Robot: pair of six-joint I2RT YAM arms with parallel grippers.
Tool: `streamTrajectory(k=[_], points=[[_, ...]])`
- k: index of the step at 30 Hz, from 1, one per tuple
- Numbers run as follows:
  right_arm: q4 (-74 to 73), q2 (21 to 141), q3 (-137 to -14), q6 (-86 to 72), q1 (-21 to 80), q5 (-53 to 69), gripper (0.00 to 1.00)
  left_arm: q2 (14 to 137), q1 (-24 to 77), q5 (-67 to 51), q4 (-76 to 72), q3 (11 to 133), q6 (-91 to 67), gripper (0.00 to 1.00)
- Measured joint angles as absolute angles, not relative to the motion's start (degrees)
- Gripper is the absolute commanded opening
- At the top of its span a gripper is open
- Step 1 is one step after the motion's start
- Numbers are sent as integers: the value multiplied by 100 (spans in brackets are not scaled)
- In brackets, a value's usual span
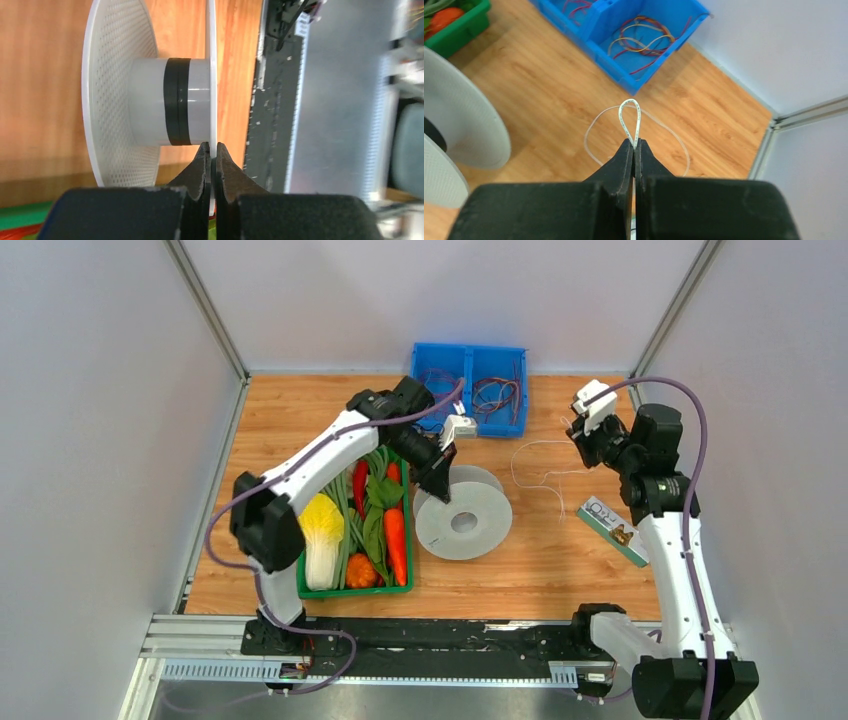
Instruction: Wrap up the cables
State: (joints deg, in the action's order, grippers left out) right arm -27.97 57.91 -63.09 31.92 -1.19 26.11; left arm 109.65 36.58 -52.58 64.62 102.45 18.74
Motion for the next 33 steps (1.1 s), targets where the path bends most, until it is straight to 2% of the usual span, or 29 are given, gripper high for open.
streamTrajectory(k=[8, 15, 16, 17, 20, 21, 27, 33], points=[[-3669, 5651, -6316, 2956, -117, 3395, 0, 8969, 4661, -3837, 5384, 8694, 2766, 0], [-3747, 5352, -5992, 2932, 126, 3806, 0, 9083, 5221, -3044, 5166, 8318, 3190, 1], [-3756, 5308, -5902, 2928, 189, 3868, 0, 9109, 5256, -2967, 5159, 8361, 3199, 5], [-3765, 5286, -5848, 2917, 235, 3916, 0, 9153, 5284, -2882, 5190, 8447, 3199, 16], [-3767, 5203, -5745, 2899, 340, 3975, 0, 9233, 5317, -2790, 5262, 8602, 3120, 59], [-3763, 5153, -5710, 2888, 373, 3977, 0, 9238, 5317, -2794, 5284, 8652, 3083, 63], [-3894, 4917, -5695, 2751, 550, 3872, 0, 9105, 5194, -3109, 5524, 9083, 2860, 73], [-4410, 4619, -5704, 2655, 904, 3485, 0, 8584, 4261, -3686, 5634, 9371, 3052, 72]])
